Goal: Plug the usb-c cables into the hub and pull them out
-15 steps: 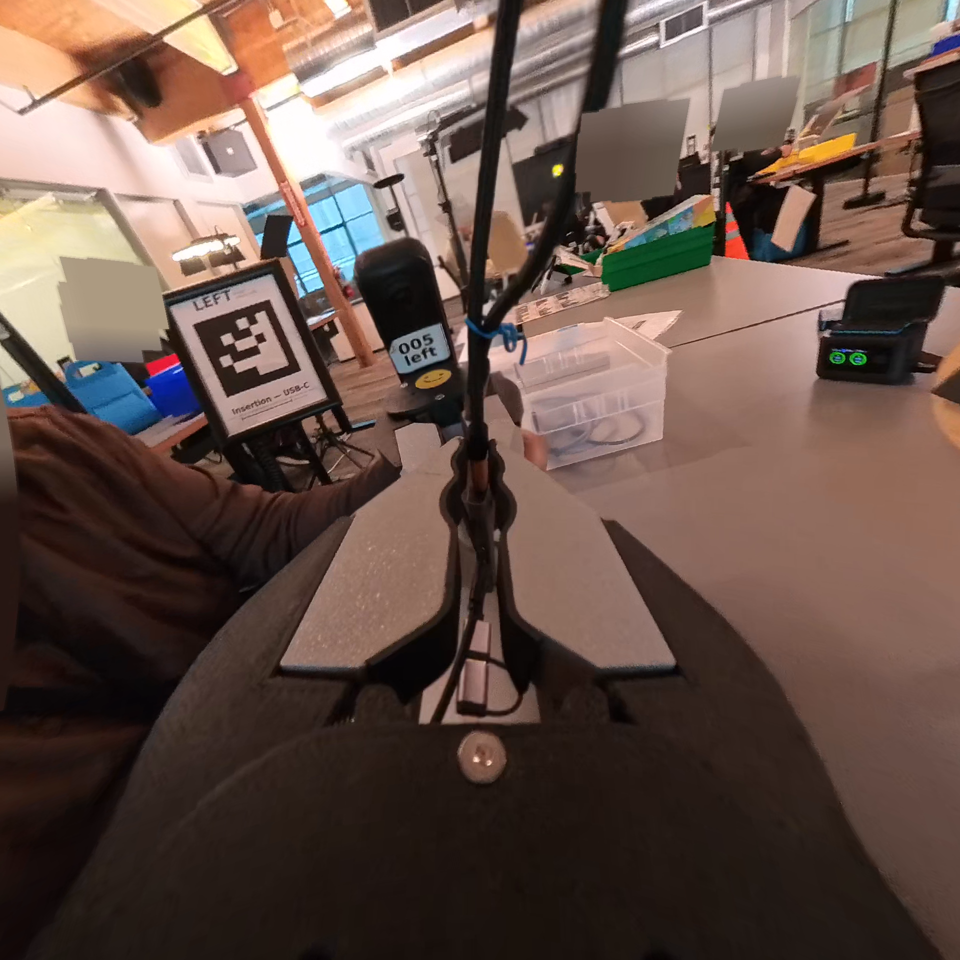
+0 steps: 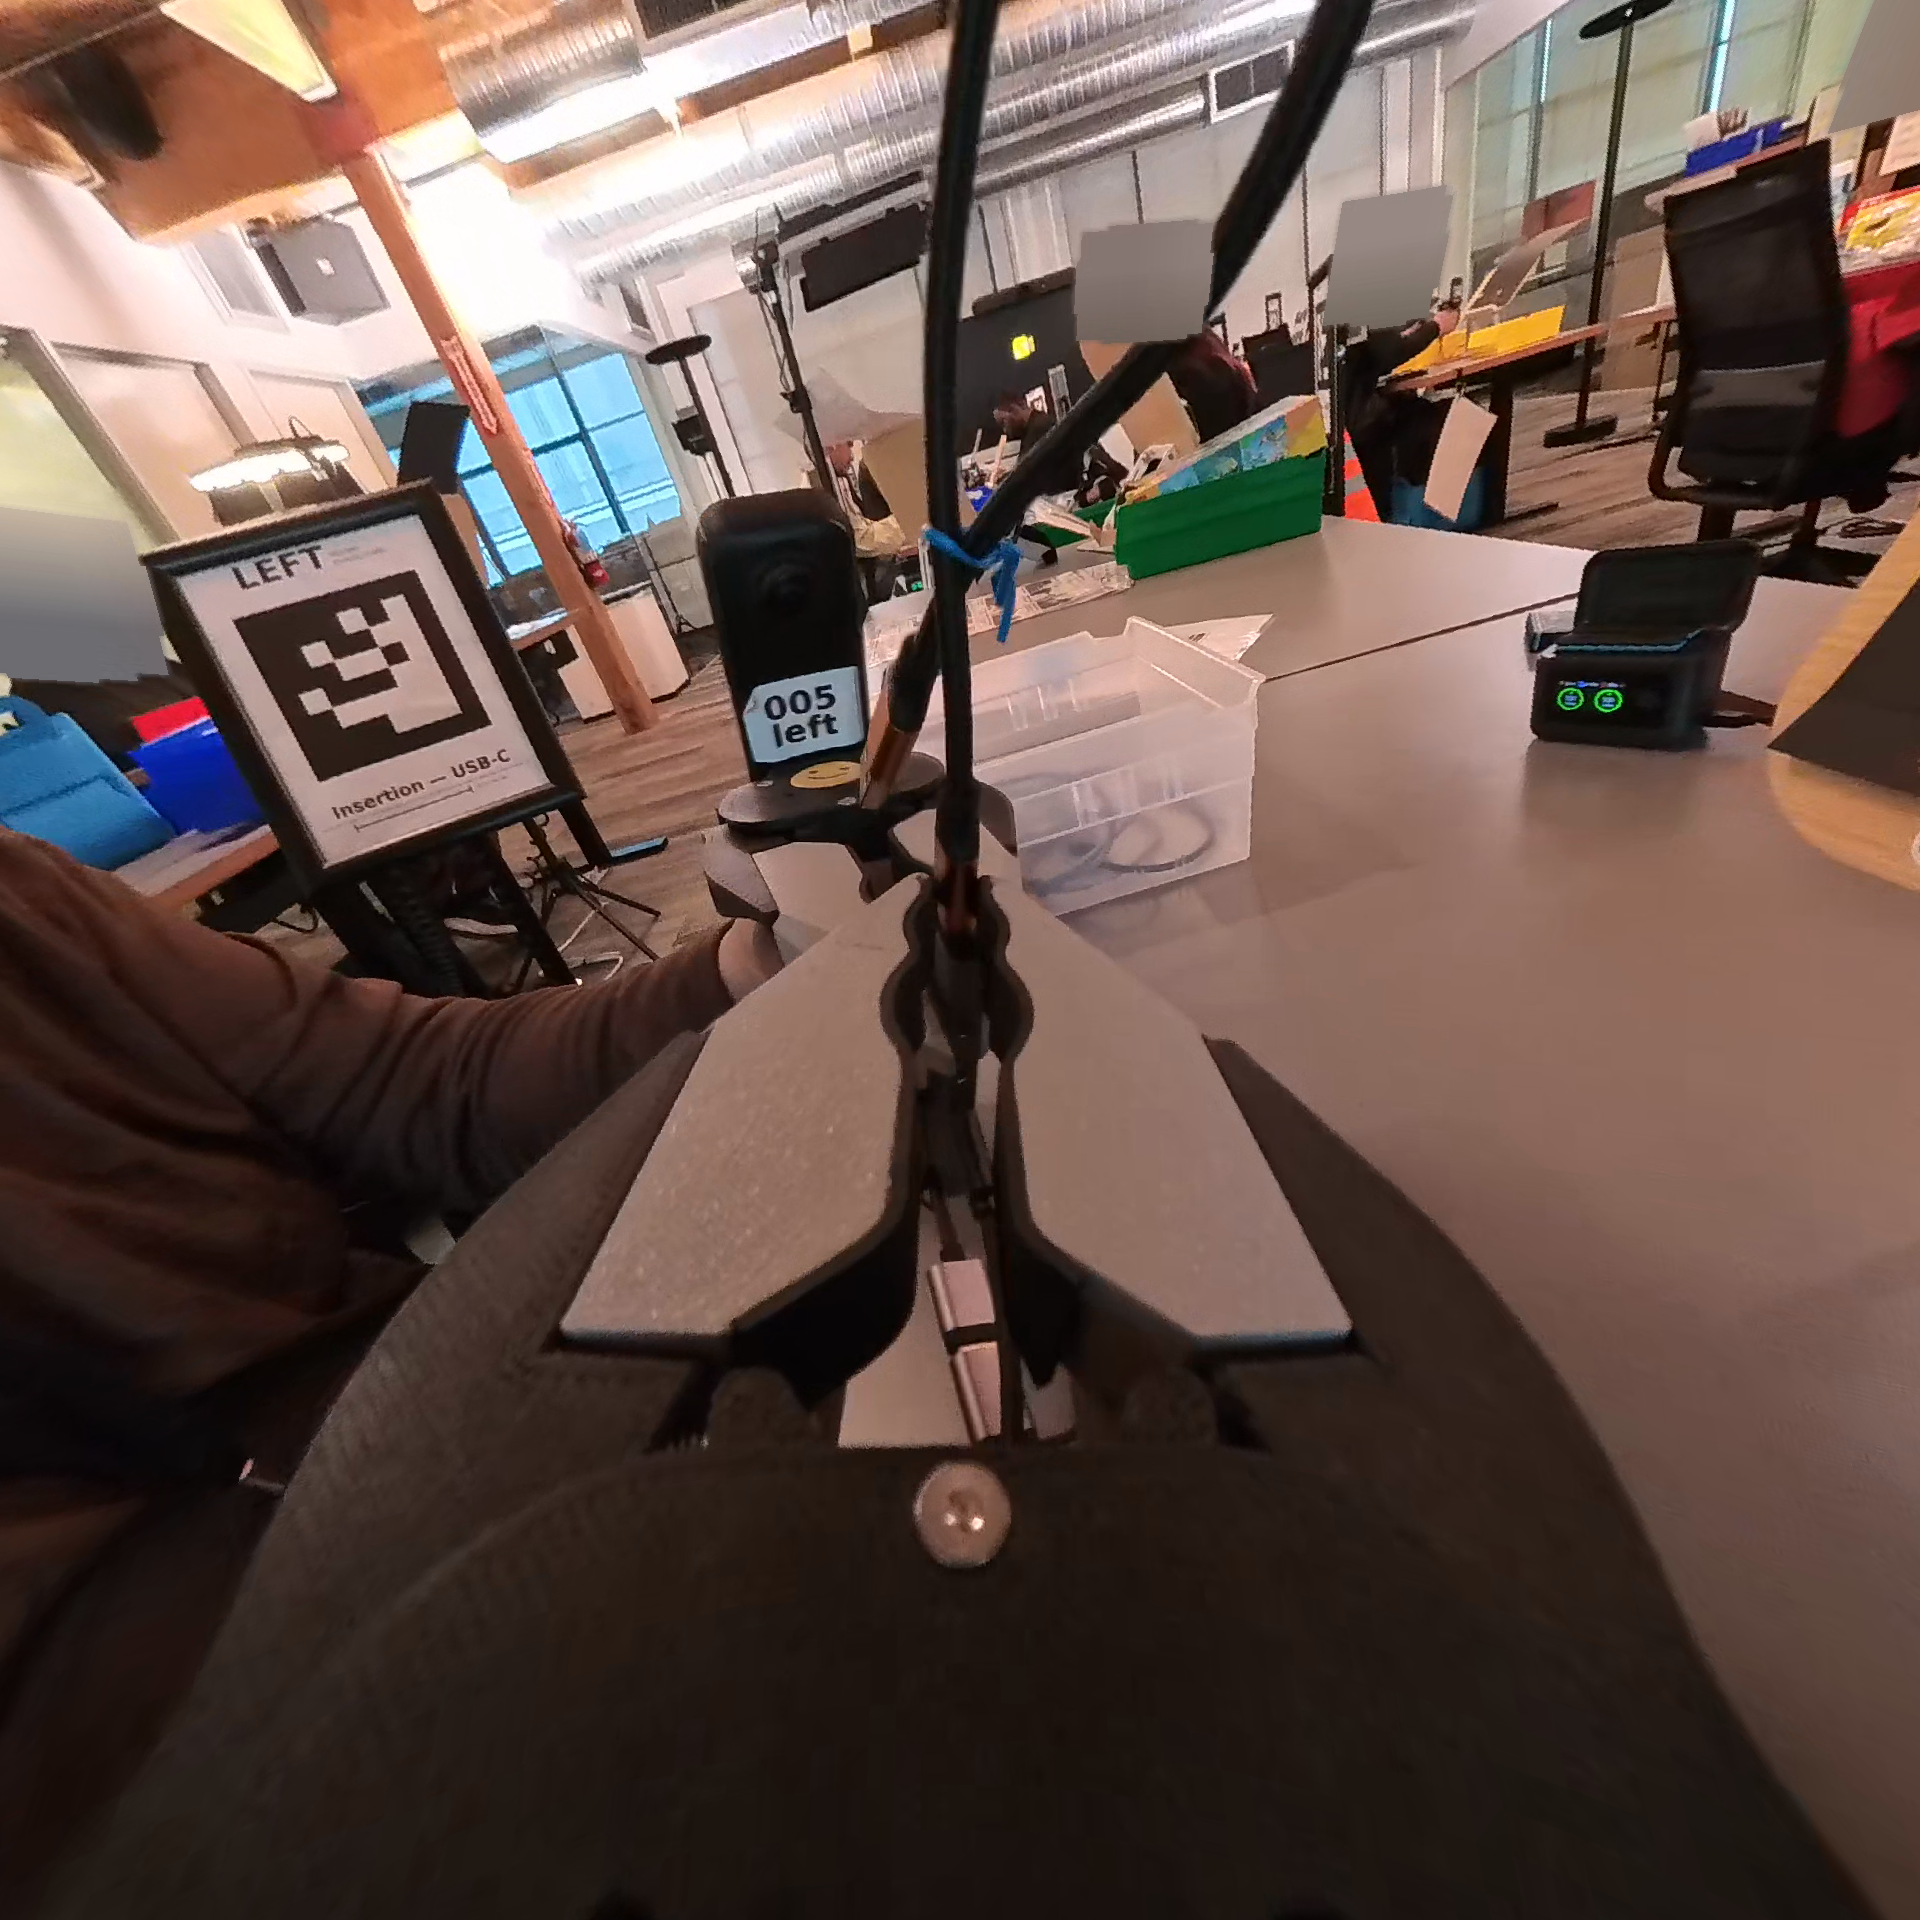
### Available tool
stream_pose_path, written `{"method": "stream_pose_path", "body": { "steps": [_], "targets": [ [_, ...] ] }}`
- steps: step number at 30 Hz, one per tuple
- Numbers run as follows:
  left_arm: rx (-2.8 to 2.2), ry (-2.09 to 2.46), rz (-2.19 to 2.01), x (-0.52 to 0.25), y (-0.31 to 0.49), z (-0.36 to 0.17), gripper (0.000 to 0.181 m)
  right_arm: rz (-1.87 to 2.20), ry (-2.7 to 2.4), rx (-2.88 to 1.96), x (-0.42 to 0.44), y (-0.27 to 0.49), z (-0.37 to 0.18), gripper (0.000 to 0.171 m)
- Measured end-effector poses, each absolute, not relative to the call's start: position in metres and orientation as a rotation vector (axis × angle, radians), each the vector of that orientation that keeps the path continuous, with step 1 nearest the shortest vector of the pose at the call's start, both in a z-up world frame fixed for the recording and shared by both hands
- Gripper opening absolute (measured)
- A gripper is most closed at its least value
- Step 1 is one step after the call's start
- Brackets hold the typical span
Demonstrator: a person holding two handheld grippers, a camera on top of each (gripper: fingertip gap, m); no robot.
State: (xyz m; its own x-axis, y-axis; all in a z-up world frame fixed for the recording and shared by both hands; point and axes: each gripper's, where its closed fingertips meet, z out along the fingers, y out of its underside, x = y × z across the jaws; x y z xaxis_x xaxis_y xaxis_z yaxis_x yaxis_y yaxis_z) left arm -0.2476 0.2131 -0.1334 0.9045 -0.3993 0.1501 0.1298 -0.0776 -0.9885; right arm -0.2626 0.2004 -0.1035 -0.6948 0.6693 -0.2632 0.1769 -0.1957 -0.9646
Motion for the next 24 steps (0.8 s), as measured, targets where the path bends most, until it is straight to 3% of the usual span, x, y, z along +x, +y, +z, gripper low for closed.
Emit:
{"method": "stream_pose_path", "body": {
  "steps": [10,12,24],
  "targets": [
    [-1.561,0.192,-0.498,-0.2454,0.2125,-0.1293,0.006,1.975,-1.731,-0.971,-0.2615,0.2018,-0.1071,0.010],
    [-1.563,0.182,-0.518,-0.2457,0.2123,-0.1302,0.007,1.983,-1.732,-0.961,-0.2608,0.2015,-0.1064,0.003],
    [-1.538,0.121,-0.596,-0.2491,0.2137,-0.1287,0.006,2.002,-1.688,-0.977,-0.2658,0.2017,-0.1058,0.003]
  ]
}}
